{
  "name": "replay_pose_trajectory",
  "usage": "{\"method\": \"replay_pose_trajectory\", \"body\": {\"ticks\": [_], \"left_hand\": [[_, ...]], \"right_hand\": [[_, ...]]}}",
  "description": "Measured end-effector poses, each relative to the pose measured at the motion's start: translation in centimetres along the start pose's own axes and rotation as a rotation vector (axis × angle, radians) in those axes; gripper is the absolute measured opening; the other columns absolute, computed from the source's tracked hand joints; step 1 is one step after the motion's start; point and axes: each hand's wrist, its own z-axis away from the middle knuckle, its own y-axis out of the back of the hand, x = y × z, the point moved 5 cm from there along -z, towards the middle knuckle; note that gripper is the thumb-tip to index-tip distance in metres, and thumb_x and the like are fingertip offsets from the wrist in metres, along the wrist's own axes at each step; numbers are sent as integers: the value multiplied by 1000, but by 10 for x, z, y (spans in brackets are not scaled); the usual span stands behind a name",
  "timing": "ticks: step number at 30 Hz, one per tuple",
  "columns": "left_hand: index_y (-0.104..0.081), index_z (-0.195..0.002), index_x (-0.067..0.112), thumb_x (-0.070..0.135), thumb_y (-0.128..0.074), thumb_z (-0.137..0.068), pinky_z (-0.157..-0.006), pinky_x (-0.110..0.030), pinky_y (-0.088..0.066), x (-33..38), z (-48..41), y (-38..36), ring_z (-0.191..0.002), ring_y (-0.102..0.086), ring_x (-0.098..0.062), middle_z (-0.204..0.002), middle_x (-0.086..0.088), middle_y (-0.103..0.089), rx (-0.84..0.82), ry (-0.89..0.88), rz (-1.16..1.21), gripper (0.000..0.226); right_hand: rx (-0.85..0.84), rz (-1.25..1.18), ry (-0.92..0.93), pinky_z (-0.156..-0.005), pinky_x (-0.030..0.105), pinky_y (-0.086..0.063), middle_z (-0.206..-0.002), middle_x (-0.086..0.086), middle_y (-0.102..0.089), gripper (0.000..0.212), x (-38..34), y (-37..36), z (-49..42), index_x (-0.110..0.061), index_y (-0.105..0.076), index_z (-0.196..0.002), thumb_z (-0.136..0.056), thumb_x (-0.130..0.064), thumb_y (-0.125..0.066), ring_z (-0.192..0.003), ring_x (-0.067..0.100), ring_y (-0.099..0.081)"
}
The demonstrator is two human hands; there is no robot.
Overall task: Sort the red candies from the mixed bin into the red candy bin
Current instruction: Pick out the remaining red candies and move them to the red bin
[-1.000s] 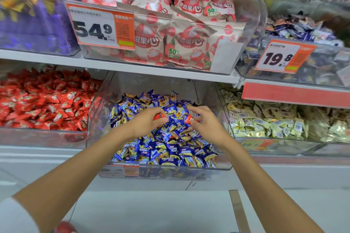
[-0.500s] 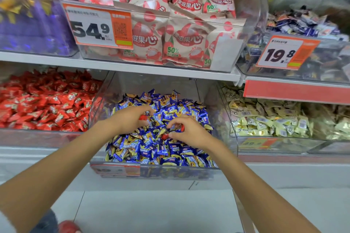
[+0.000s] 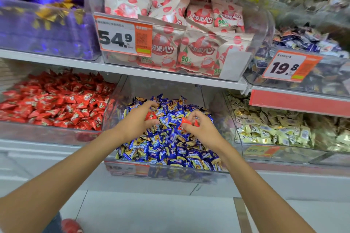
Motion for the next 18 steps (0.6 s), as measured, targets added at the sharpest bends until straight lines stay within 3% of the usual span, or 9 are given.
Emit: {"method": "replay_pose_trajectory", "body": {"ticks": [1,2,3,5,7,9,13,16,18], "left_hand": [[-47,-128,20,27,-64,-89,-78,-22,-42,4,6,6,-100,-60,-13,-126,-10,-56,8,-9,1,43],[-51,-122,21,29,-66,-87,-73,-16,-41,10,14,13,-88,-60,2,-117,-8,-61,22,-34,-3,38],[-56,-112,23,31,-67,-86,-62,-13,-40,13,24,21,-68,-58,7,-99,-6,-66,40,-53,-2,30],[-58,-96,26,32,-69,-83,-50,-18,-37,14,46,44,-45,-51,-3,-68,0,-63,112,-72,2,18],[-60,-89,25,27,-72,-81,-50,-14,-33,0,67,71,-48,-50,0,-58,9,-56,213,-66,-3,14],[-59,-86,24,22,-75,-78,-55,-15,-31,-27,81,101,-56,-50,3,-65,14,-54,321,-45,-42,17],[-65,-95,13,15,-74,-80,-60,-23,-28,-87,87,169,-68,-51,-20,-76,-5,-59,531,110,-84,18],[-60,-117,11,36,-71,-82,-82,-30,-39,-123,70,203,-103,-57,-32,-106,-15,-64,535,260,-191,44],[-48,-133,26,61,-65,-76,-107,-44,-32,-144,60,206,-129,-39,-36,-132,-17,-51,418,397,-301,69]], "right_hand": [[-35,-16,-13,-61,42,-42,-80,10,-59,9,-6,-3,2,-25,-53,-91,-91,-19,-60,-68,24,-49],[-67,-13,-18,-56,38,-38,-79,8,-56,11,-14,-7,5,-27,-56,-100,-94,-18,-56,-64,23,-45],[-93,2,-9,-52,30,-35,-78,4,-53,15,-22,-13,6,-26,-58,-106,-96,-17,-52,-63,20,-41],[-122,20,47,-53,20,-31,-77,0,-50,13,-45,-29,8,-20,-63,-101,-97,-19,-51,-63,15,-41],[-160,14,132,-59,18,-36,-78,-2,-53,10,-74,-51,9,-17,-63,-92,-96,-17,-55,-65,9,-44],[-173,13,208,-63,17,-38,-78,-6,-55,10,-103,-77,4,-16,-61,-87,-94,-12,-57,-64,6,-45],[-119,90,345,-62,13,-36,-75,-12,-57,9,-160,-140,-35,-13,-65,-89,-90,-6,-59,-58,-5,-46],[-145,143,348,-82,23,-42,-104,2,-68,24,-181,-181,-65,-11,-65,-112,-88,-14,-64,-88,9,-58],[-168,256,348,-100,25,-39,-127,0,-61,36,-183,-190,-69,-17,-60,-125,-90,-22,-64,-114,11,-55]]}}
